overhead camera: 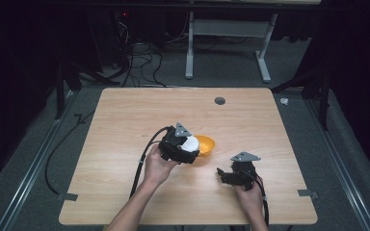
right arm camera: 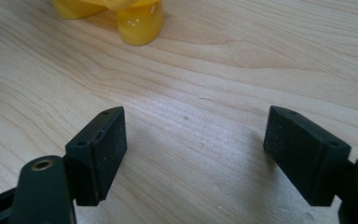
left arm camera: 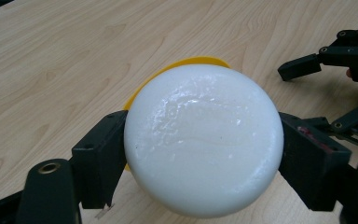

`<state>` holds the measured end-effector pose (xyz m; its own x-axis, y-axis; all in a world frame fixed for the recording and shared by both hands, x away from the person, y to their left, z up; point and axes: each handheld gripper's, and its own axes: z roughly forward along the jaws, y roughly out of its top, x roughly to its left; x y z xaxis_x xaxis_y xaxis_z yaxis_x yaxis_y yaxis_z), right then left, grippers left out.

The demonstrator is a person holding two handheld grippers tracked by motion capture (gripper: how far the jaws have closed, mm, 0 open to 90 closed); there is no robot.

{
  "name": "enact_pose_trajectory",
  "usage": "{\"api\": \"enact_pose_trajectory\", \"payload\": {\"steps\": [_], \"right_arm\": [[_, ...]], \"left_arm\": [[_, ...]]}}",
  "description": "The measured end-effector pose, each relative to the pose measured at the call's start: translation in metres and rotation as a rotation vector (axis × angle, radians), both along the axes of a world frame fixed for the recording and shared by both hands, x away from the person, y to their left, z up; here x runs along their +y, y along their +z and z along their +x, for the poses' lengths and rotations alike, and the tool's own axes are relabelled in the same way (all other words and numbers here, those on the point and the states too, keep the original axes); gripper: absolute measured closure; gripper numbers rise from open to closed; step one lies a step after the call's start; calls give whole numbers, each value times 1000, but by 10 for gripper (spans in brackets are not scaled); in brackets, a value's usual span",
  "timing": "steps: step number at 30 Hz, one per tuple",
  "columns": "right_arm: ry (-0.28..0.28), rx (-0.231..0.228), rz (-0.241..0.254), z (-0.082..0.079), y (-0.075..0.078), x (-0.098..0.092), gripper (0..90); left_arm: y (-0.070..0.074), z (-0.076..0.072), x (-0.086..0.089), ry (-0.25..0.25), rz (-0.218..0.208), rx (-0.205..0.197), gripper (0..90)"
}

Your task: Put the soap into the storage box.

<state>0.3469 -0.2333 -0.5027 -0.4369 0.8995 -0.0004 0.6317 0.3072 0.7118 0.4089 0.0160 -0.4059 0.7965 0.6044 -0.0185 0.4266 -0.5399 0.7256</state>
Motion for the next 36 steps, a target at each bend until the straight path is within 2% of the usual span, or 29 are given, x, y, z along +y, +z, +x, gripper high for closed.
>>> {"api": "enact_pose_trajectory", "payload": {"steps": [11, 19, 27, 36], "right_arm": [[-1, -3, -5, 0, 0, 0, 223], [0, -5, -10, 0, 0, 1, 222], [-1, -6, -9, 0, 0, 1, 222], [-1, -6, -9, 0, 0, 1, 222]], "left_arm": [[-2, 12, -10, -3, -10, 15, 234], [-9, 22, -16, 14, -21, 28, 234], [-17, 28, -20, 35, -2, 26, 233], [-27, 36, -25, 57, 23, 42, 233]]}}
